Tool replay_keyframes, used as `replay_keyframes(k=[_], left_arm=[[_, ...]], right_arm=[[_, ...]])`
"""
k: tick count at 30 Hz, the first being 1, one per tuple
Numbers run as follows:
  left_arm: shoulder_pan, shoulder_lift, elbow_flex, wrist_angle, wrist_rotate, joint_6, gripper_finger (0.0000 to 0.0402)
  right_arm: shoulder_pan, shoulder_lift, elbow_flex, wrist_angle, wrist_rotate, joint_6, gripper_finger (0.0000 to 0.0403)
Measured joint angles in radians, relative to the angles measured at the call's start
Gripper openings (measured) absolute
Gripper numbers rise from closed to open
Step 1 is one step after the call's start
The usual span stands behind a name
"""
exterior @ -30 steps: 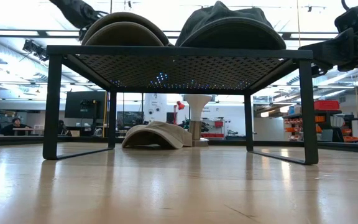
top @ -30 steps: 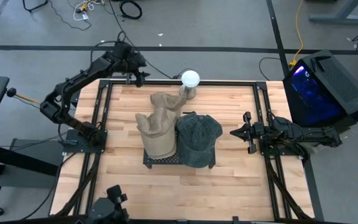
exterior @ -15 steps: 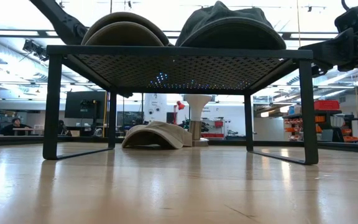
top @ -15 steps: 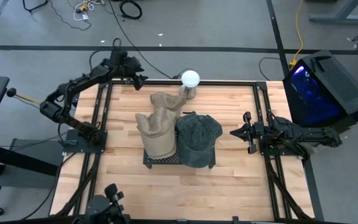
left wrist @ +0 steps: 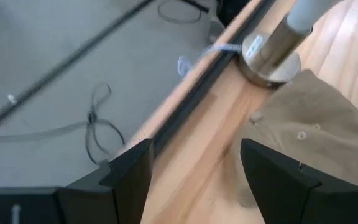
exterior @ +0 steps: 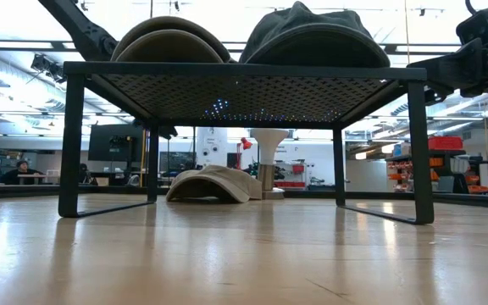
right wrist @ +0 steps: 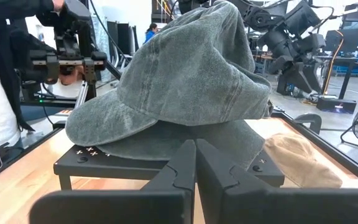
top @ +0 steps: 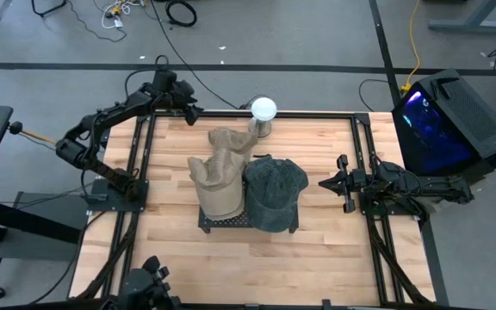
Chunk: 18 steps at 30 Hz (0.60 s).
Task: Pick & Place hat
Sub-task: Stack the brown cap into the stack of brown caps on the shelf
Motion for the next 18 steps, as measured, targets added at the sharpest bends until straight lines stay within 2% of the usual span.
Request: replay_keyframes(k=[3, 8, 18], left_arm=[[0.000, 0.025, 0.000, -0.029, 0.005, -0.039, 0.0248], [0.000, 0.082, 0.000, -0.064, 0.074, -0.109, 0.0248], [-0.001, 0.173, 0.000, -0.090, 0.150, -0.150, 0.0248]], right_arm=[[0.000, 0.000, 0.000, 0.000, 0.000, 0.000, 0.0015], [0.000, 0.000, 0.000, 0.000, 0.000, 0.000, 0.0015], [0.000, 0.000, 0.000, 0.000, 0.000, 0.000, 0.0015]])
